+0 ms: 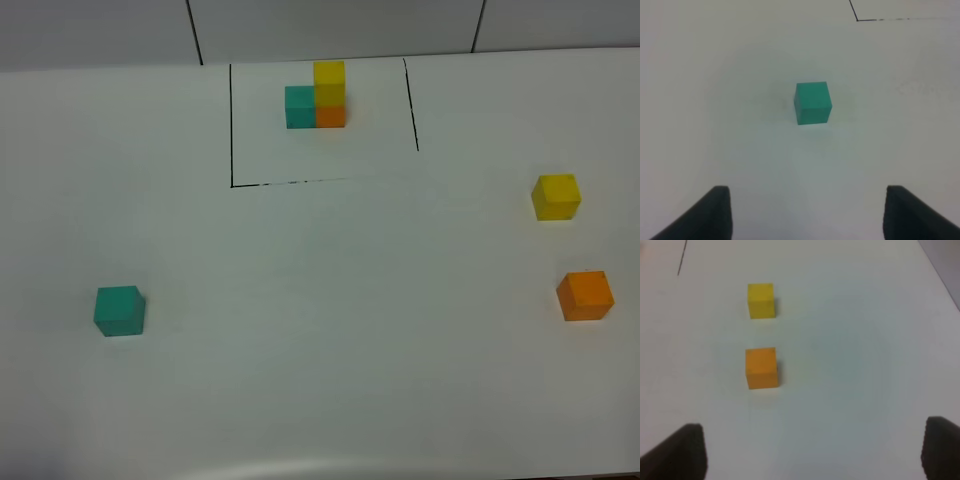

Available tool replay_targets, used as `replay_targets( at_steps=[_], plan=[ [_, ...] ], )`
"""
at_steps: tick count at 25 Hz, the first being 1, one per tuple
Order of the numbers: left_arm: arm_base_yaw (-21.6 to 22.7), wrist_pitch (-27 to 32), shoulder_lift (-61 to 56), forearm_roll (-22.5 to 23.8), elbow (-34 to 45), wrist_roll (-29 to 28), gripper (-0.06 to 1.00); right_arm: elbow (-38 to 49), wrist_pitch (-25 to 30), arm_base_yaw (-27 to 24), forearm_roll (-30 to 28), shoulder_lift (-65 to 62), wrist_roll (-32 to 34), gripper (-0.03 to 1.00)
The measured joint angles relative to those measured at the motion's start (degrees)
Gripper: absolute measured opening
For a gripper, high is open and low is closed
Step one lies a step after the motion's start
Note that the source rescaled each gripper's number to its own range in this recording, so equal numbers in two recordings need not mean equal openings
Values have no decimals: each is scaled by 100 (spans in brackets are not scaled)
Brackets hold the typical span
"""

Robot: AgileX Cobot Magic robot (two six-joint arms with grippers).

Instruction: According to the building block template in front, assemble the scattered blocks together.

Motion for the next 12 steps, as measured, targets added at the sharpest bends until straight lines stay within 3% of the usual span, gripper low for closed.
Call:
replay_targets(
  at_steps=[12],
  plan=[
    [0, 0, 0, 0, 0, 0, 38, 0, 0, 0, 0, 0, 0, 95]
  ],
)
